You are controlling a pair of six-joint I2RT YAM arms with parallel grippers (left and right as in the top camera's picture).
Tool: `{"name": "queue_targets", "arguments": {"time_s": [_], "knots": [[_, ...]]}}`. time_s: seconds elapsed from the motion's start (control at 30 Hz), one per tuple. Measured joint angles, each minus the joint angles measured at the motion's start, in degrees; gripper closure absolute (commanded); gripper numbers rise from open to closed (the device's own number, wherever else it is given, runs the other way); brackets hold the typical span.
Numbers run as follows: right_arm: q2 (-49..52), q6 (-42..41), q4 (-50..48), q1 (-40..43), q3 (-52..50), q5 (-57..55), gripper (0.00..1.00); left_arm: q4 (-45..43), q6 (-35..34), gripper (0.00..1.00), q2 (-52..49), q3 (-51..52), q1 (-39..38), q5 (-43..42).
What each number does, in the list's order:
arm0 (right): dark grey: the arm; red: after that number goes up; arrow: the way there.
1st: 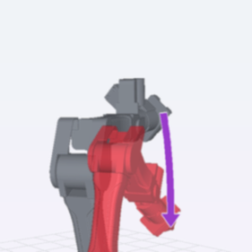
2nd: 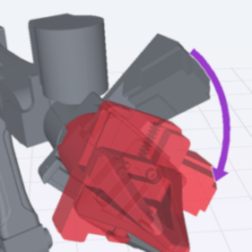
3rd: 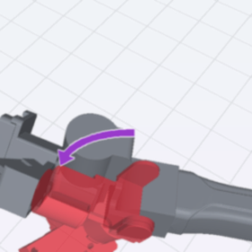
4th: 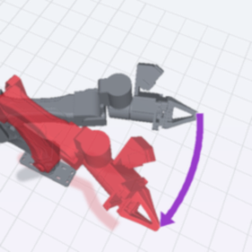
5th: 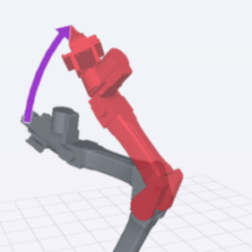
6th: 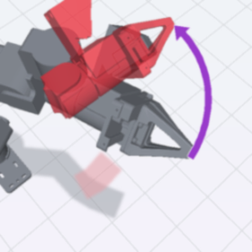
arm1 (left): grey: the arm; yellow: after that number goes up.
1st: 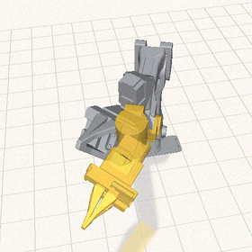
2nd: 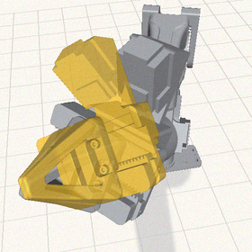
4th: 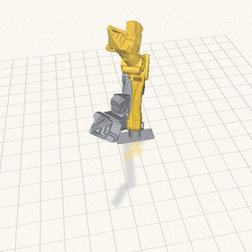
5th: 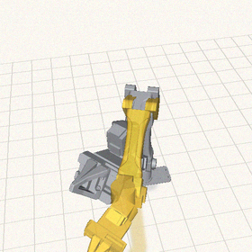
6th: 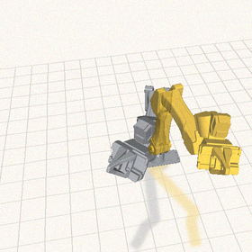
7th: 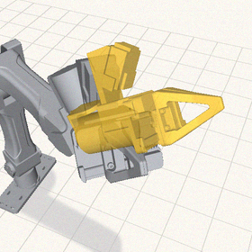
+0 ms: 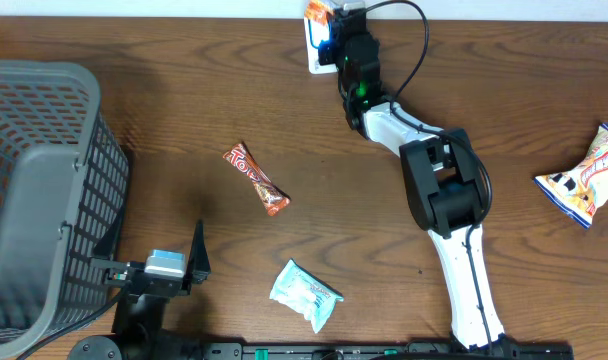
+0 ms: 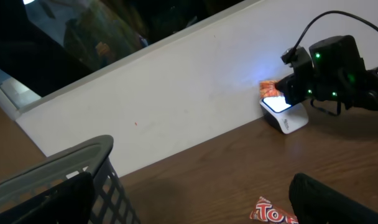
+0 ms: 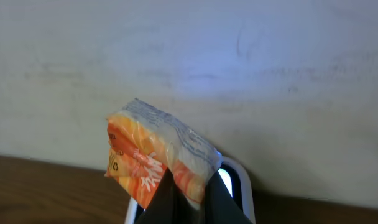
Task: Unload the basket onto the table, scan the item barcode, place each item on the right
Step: 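Hold the orange packet over the scanner, presenting its label, then carry the orange packet to the far right and release it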
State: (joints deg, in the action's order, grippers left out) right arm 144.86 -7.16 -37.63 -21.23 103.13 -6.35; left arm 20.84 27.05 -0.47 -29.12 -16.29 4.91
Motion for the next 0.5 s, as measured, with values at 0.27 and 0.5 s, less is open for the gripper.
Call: {"name": "queue_targets", "arguments": {"time_s": [0.27, 0.5], "knots": [[-12.02, 0.22, 34.1, 0.22, -0.15, -9.18, 0.99, -0.04, 0.0, 0.0, 0.0, 0.02, 0.0, 0.0], [-28.83, 0.22, 64.19, 4.81, 0.66, -29.42, 0.99, -0.02, 0.02, 0.0, -0.02, 0.09, 0.0, -0.02]]}}
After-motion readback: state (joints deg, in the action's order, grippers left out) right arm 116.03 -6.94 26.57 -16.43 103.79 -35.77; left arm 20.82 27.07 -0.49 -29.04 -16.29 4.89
